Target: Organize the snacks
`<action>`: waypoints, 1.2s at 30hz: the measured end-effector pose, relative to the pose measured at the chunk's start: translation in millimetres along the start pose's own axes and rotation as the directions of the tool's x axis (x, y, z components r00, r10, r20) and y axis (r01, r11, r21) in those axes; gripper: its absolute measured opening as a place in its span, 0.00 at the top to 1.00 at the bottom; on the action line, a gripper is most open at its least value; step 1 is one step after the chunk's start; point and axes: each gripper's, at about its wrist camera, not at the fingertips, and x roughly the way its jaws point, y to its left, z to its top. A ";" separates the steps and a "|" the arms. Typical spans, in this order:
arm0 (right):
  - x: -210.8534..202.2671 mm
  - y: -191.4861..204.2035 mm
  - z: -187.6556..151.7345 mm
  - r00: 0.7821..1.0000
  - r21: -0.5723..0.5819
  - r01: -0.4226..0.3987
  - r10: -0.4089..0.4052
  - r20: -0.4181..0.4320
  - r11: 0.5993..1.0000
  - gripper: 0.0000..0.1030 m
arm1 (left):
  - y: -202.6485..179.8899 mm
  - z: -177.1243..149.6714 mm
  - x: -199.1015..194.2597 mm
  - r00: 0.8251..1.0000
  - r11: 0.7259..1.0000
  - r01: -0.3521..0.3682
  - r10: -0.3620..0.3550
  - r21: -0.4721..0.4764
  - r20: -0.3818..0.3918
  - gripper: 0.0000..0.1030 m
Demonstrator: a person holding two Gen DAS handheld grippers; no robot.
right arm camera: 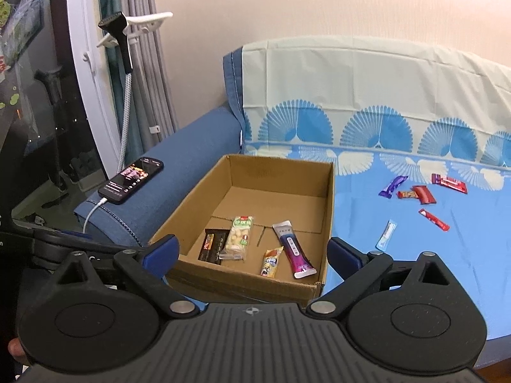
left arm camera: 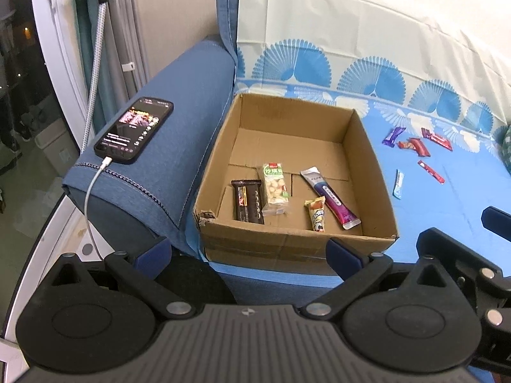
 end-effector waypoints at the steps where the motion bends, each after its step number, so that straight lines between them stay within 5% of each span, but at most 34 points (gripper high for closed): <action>1: -2.6 0.1 -0.5 1.000 0.001 0.000 0.000 0.006 1.000 0.03 | 0.0 -0.1 -2.5 1.000 1.000 0.000 0.000 0.001 0.006 0.00; 36: -19.9 5.9 -4.0 1.000 0.005 0.002 -0.003 0.031 1.000 0.01 | 1.0 -5.0 -16.2 0.999 1.000 0.003 -0.003 0.013 0.035 0.00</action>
